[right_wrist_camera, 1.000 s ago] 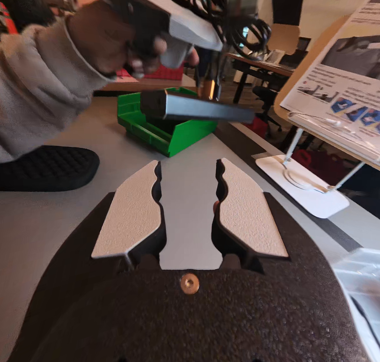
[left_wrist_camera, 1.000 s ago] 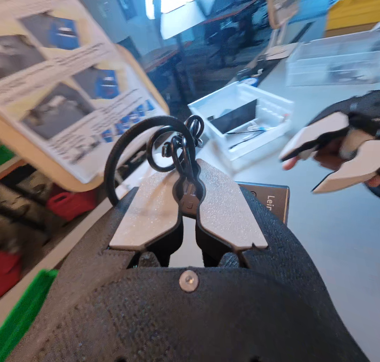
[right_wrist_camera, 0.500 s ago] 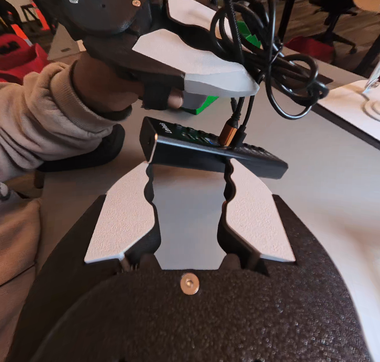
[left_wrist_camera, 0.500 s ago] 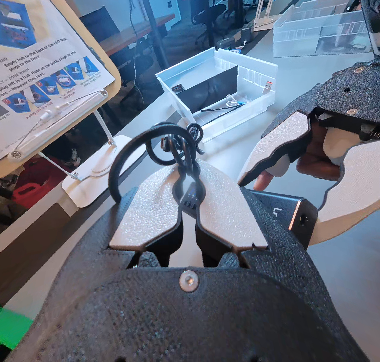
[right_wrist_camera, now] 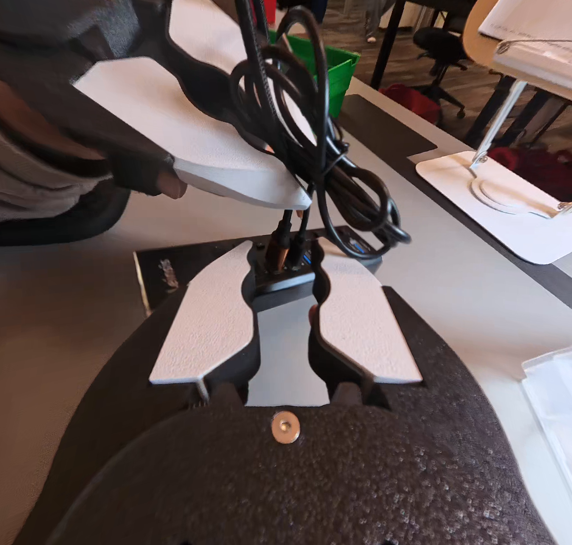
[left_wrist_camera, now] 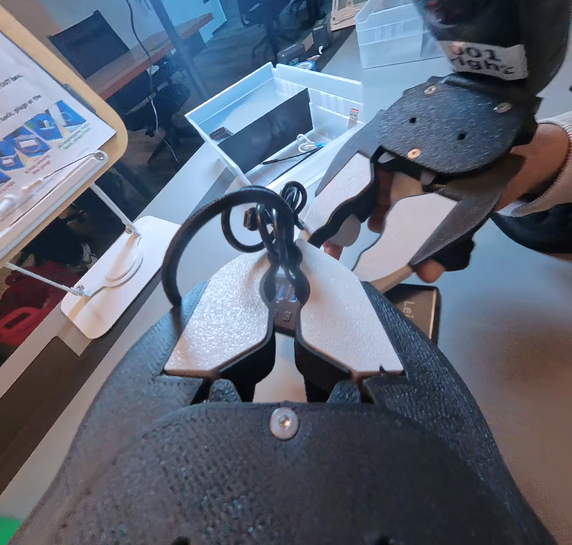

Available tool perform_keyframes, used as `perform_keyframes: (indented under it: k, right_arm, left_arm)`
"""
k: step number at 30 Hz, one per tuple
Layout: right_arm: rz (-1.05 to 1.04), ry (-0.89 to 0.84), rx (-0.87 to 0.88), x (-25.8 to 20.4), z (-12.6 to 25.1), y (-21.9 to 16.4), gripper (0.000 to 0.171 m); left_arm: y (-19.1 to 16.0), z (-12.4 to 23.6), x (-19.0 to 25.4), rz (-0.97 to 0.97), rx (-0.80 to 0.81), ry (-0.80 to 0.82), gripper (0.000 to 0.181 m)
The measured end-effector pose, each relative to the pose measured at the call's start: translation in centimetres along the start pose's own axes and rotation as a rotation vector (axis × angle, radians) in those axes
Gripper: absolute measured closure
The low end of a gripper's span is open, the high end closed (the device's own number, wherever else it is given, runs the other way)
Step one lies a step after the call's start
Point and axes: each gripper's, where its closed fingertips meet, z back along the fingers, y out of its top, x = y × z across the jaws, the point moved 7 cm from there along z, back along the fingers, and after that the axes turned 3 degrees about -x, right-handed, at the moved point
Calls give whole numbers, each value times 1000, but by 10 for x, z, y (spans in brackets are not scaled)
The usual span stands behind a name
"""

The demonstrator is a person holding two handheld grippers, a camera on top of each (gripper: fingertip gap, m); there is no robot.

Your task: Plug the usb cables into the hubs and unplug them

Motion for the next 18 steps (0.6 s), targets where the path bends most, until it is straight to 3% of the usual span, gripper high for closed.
perform_keyframes:
  k: [10,18]
  right_arm:
    - [147,-42,-36,-7,7,-9,147]
    - [59,140,143,-12,21,-5,150]
  left_arm:
    - [8,-6,26,-69,-8,-27,173]
    - [17,14,28,-5,101,-123,162]
